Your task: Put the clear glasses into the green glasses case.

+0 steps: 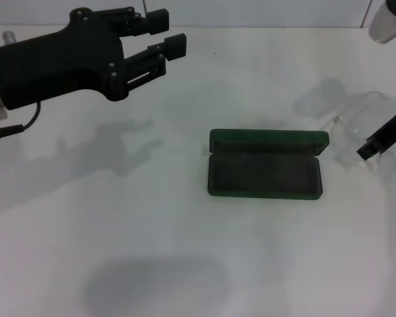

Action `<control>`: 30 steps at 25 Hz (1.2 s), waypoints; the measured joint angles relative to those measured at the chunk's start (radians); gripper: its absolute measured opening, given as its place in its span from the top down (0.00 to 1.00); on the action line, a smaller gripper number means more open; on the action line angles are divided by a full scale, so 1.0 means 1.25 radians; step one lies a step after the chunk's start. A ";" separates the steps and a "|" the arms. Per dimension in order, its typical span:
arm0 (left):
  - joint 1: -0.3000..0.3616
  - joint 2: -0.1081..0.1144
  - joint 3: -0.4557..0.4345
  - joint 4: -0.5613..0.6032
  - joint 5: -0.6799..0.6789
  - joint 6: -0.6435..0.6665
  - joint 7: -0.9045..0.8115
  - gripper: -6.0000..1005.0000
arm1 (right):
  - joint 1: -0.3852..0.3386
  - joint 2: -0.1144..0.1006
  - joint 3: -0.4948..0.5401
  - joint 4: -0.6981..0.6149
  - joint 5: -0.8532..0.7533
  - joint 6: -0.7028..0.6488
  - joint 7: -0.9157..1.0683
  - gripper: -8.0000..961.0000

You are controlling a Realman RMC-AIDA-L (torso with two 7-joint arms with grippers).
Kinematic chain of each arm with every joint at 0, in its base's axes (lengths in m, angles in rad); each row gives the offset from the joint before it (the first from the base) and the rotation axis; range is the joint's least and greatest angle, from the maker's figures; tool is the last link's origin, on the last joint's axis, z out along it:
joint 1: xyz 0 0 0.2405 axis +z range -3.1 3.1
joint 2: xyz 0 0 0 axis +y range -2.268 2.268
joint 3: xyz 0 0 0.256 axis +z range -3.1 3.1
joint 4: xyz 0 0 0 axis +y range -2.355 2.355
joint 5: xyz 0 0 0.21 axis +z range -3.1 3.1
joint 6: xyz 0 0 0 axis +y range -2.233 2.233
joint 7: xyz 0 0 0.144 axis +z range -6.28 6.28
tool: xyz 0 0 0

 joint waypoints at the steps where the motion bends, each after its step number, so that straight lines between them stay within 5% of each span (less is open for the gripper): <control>1: 0.001 0.000 -0.002 0.000 -0.001 0.000 0.000 0.60 | -0.005 0.000 0.001 -0.017 0.001 -0.007 0.000 0.87; 11: 0.000 0.001 -0.022 0.002 -0.044 0.003 -0.009 0.60 | -0.103 0.001 0.103 -0.283 0.073 -0.145 -0.007 0.87; 15: 0.000 0.001 -0.046 -0.003 -0.093 0.031 -0.010 0.60 | -0.146 0.003 0.238 -0.435 0.198 -0.240 -0.062 0.87; 21: -0.016 0.003 -0.061 -0.004 -0.143 0.086 -0.048 0.60 | -0.232 0.032 0.365 -0.585 0.460 -0.320 -0.261 0.87; 25: -0.024 0.004 -0.059 -0.008 -0.181 0.109 -0.067 0.60 | -0.284 0.041 0.318 -0.565 0.677 -0.332 -0.395 0.87; 30: -0.034 0.004 -0.055 -0.055 -0.234 0.127 -0.069 0.60 | -0.320 0.041 0.171 -0.508 0.785 -0.286 -0.572 0.87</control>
